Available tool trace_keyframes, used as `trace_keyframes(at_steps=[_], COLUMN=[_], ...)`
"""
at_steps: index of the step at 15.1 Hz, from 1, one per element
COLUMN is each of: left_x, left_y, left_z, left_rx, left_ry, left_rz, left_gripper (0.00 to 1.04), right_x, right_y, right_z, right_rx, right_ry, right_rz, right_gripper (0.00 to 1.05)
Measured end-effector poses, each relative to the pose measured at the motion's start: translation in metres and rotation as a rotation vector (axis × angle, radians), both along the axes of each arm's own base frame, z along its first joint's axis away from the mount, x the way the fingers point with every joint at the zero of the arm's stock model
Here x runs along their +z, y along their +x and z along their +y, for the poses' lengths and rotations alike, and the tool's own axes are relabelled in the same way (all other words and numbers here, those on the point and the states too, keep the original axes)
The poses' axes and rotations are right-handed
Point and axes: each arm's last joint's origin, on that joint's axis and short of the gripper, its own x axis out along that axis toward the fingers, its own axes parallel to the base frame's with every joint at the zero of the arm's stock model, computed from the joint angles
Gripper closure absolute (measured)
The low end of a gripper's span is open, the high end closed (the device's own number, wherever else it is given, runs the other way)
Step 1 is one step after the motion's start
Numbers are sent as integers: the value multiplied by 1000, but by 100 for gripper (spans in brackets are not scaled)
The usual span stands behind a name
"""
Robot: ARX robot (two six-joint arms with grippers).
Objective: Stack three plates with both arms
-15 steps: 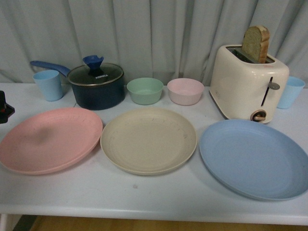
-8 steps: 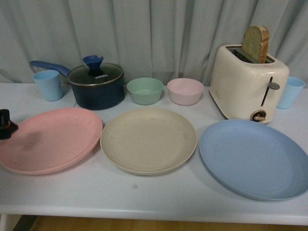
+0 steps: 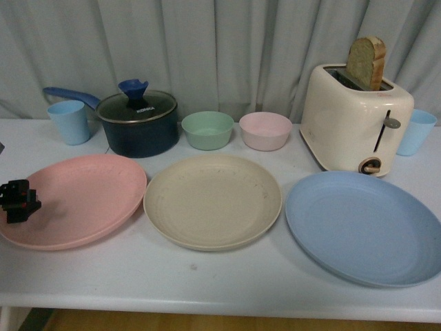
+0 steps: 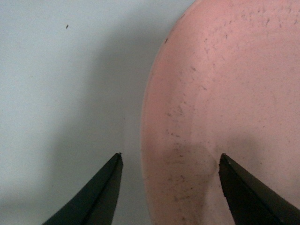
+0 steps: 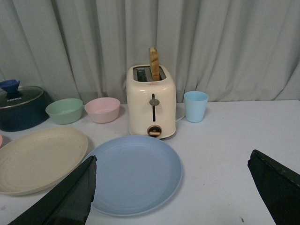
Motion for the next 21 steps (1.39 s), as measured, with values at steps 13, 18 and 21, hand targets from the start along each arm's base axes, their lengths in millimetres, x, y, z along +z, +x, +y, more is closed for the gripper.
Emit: trace_keyframes(at_steps=[13, 18, 21], left_x=[21, 89, 147], left_y=[1, -5, -10], left_z=[7, 14, -14], left_rx=[28, 29, -35], left_ry=[9, 95, 129], left_rz=[-32, -132, -267], left_gripper=[102, 102, 102], right_x=[0, 0, 0], right_y=[0, 0, 0], right_z=[0, 0, 0], right_rx=[0, 0, 0], right_ry=[0, 0, 0], right_rz=[0, 0, 0], right_gripper=[6, 6, 6])
